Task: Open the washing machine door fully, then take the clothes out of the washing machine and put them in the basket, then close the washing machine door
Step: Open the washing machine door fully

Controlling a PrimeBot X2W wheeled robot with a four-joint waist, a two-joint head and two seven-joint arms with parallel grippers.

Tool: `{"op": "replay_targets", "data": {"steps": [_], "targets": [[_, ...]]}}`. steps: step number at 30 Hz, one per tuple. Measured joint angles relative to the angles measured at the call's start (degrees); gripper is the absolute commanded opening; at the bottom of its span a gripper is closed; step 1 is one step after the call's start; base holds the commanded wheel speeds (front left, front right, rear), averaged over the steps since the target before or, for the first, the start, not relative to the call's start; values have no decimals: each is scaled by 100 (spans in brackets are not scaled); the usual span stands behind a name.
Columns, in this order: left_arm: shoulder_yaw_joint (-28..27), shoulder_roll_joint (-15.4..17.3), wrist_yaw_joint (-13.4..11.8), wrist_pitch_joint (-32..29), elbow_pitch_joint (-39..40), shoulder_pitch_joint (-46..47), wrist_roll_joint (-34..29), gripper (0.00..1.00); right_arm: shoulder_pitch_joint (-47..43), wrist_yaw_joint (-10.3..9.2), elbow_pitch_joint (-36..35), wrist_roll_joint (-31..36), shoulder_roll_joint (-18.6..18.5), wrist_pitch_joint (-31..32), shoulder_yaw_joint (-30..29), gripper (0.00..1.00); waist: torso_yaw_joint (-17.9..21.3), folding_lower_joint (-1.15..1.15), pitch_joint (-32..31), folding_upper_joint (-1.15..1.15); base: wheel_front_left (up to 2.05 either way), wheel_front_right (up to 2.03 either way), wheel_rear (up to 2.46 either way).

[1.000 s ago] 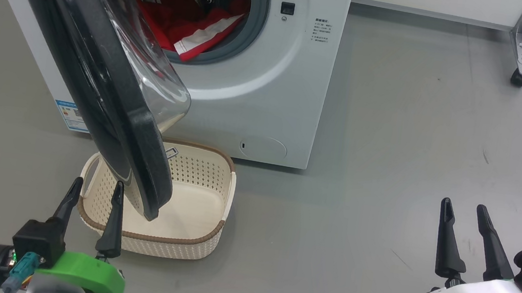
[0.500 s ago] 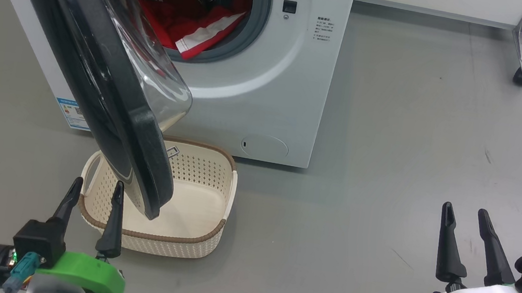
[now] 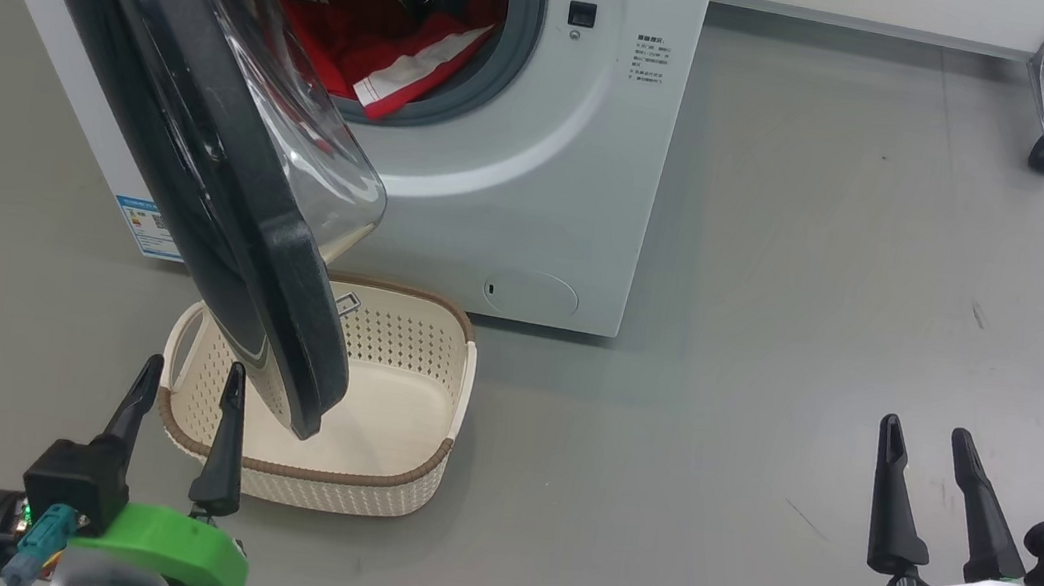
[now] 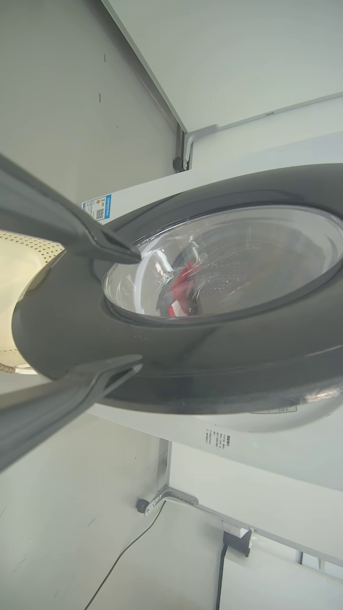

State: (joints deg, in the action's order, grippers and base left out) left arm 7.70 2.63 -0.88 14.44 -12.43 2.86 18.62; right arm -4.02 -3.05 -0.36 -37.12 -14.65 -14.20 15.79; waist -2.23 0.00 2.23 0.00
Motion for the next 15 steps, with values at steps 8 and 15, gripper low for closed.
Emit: {"op": "replay_targets", "data": {"steps": [8,15], "targets": [[-8,-7,25,0,-3,0,0,100,-7,47,1,94,35,0,-43,100,1,0,17,0,0,0,0],[-5,-9,70,0,-3,0,0,0,-8,63,12,153,36,0,-82,100,-11,0,29,0,0,0,0]]}}
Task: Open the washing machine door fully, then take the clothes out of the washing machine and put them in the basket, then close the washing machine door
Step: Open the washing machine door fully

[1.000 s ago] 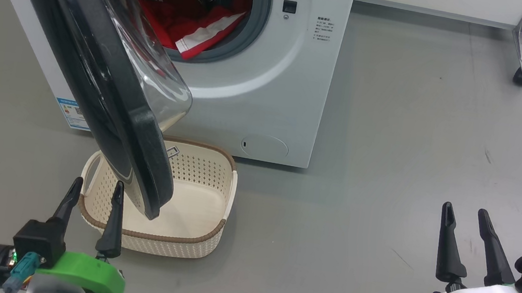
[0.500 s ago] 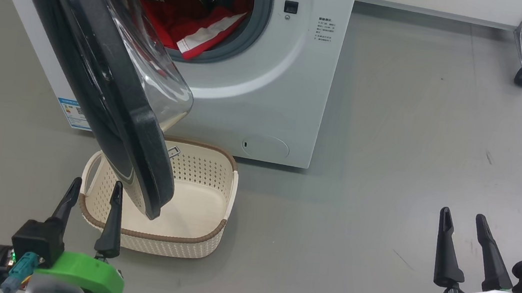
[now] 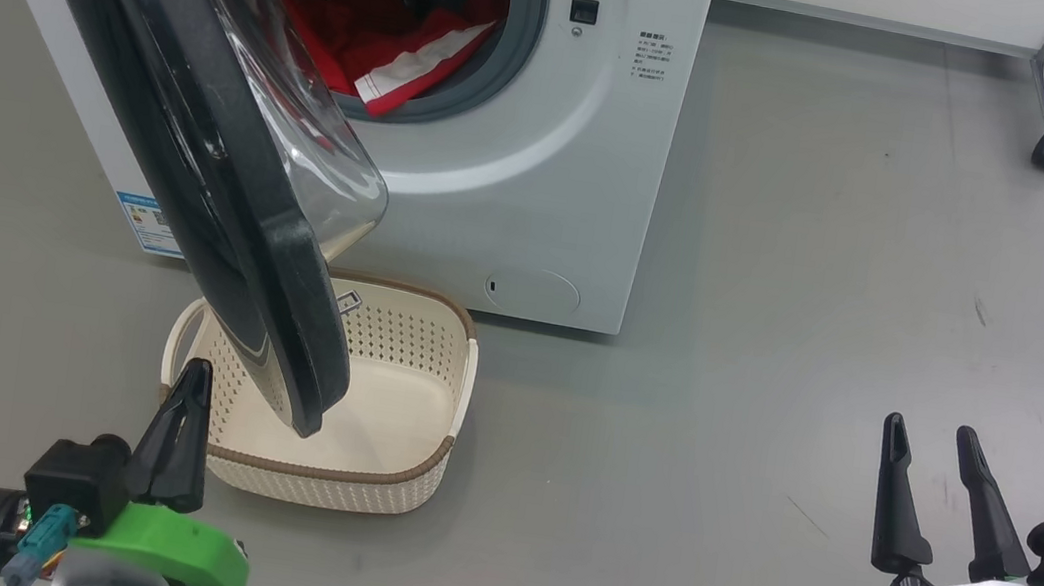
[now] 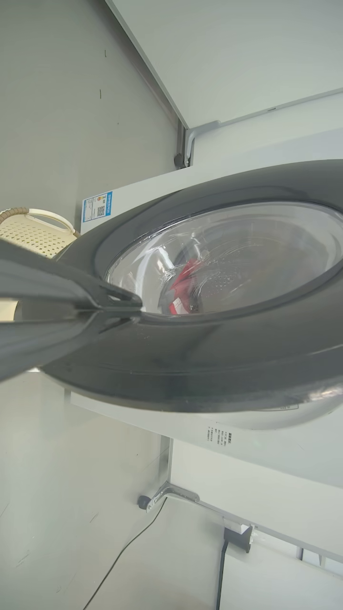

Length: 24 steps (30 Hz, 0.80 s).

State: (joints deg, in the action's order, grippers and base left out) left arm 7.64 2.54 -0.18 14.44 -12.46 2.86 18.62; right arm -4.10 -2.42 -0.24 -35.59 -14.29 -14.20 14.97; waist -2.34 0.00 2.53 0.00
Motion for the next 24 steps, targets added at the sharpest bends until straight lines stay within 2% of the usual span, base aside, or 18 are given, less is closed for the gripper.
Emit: {"op": "replay_targets", "data": {"steps": [13,19,24], "targets": [[-223,-9,5,1,408,68,0,0,-1,40,24,96,74,0,-23,100,-49,0,3,0,0,0,0],[-369,-13,49,1,794,374,-7,0,-1,59,44,97,94,0,-53,100,-60,0,-31,0,0,0,0],[-363,-21,108,3,1133,749,-252,0,0,86,60,171,122,0,-53,100,-64,0,-66,0,0,0,0]]}}
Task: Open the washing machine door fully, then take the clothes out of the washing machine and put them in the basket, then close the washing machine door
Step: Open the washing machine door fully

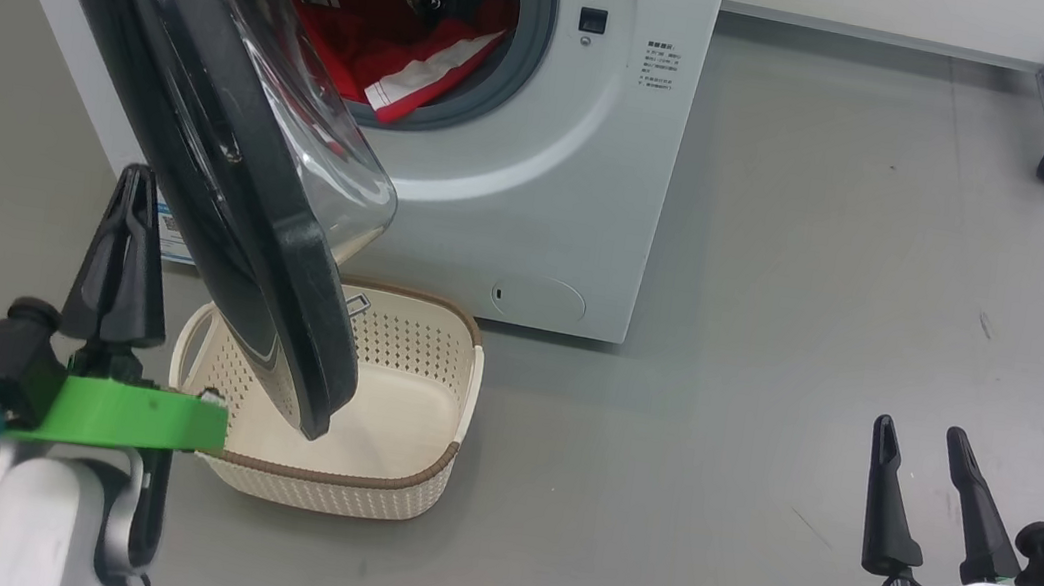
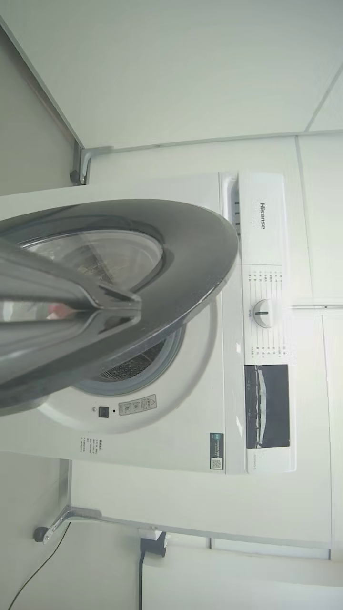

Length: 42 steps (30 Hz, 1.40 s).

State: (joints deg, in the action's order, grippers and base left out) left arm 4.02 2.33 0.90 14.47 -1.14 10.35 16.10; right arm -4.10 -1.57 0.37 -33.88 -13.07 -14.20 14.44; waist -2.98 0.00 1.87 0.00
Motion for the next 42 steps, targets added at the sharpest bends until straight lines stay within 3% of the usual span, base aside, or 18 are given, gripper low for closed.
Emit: {"op": "replay_targets", "data": {"steps": [14,26,32,42], "targets": [[281,-21,199,30,508,750,-307,0,0,99,92,134,9,0,88,100,88,0,-124,0,0,0,0],[948,-20,343,-294,-279,524,-336,0,1,148,170,167,126,0,202,100,432,0,-159,0,0,0,0],[1050,-19,335,-548,-668,396,-407,0,2,149,178,167,158,0,194,100,649,0,-114,0,0,0,0],[797,-20,35,-812,-1237,349,-458,0,7,149,185,175,209,0,126,100,982,0,17,0,0,0,0]]}}
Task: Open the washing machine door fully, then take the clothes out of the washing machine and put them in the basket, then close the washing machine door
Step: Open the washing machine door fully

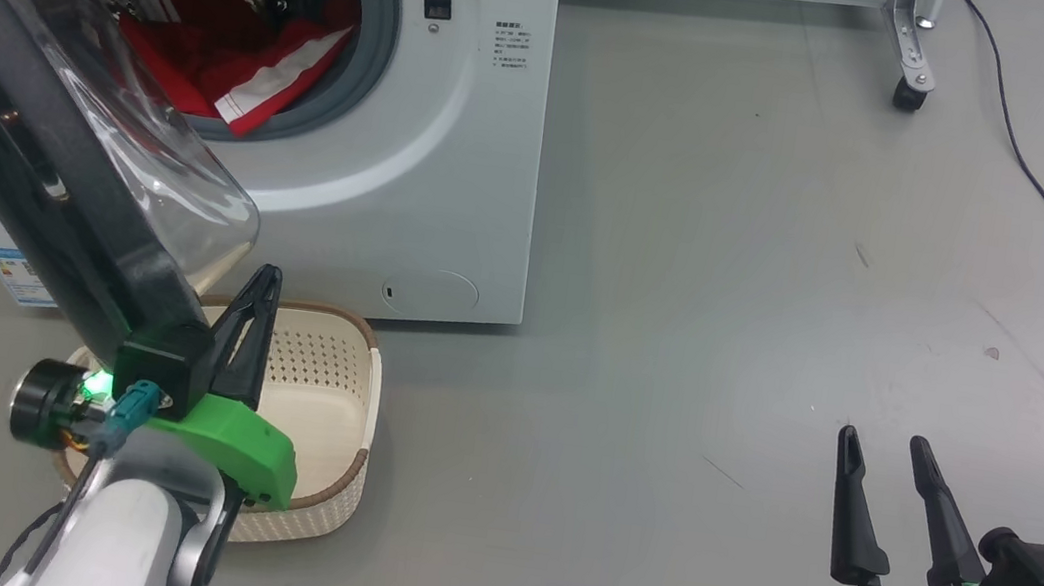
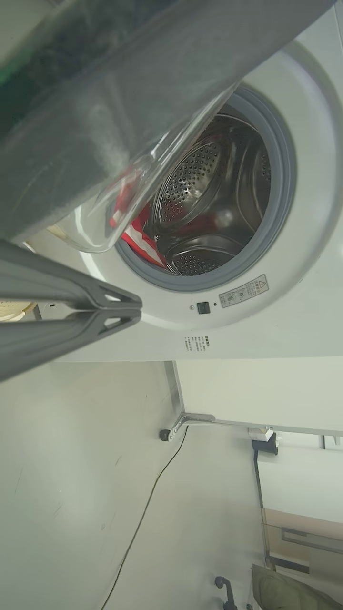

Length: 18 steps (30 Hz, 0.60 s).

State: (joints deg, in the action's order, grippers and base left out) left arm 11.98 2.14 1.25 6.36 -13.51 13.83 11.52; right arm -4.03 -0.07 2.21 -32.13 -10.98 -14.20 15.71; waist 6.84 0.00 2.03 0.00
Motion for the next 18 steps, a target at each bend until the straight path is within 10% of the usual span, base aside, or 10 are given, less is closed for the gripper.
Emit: {"op": "replay_targets", "data": {"steps": [18], "targets": [[-268,-49,-349,-175,-822,10,240,0,-1,52,18,4,56,0,-177,100,64,0,69,0,0,0,0]]}}
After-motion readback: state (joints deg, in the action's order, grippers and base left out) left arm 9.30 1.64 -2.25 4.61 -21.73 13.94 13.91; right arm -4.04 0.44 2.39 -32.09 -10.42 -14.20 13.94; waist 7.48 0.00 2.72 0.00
